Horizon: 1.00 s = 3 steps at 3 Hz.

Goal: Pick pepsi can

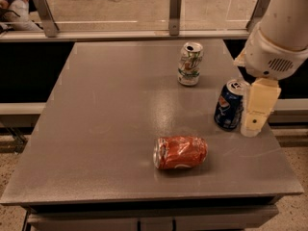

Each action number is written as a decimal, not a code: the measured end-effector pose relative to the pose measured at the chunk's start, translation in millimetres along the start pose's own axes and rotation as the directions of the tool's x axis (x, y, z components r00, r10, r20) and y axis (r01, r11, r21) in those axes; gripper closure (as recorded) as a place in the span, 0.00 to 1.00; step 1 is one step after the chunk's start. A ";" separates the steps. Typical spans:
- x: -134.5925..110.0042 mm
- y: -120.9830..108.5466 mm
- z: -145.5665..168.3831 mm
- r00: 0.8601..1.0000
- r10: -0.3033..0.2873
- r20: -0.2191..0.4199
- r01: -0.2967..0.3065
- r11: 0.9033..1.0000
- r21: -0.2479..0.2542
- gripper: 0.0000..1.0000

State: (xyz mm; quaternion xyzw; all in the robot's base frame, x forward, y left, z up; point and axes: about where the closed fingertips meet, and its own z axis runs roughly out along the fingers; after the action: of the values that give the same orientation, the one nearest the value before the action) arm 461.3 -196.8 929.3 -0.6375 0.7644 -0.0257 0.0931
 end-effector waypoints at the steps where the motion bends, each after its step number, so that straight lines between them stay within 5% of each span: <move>1: 8.7 -7.7 28.0 0.999 0.010 -0.035 -0.011 0.999 -0.032 0.00; 3: 6.4 -10.2 28.0 1.000 0.009 -0.028 -0.010 1.000 -0.017 0.42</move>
Offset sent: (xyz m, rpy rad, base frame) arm 0.0097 -0.0068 -0.0244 -0.0241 0.0350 -0.0110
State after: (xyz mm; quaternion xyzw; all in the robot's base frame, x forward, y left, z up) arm 475.0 -202.8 902.7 -0.6342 0.7688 -0.0273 0.0770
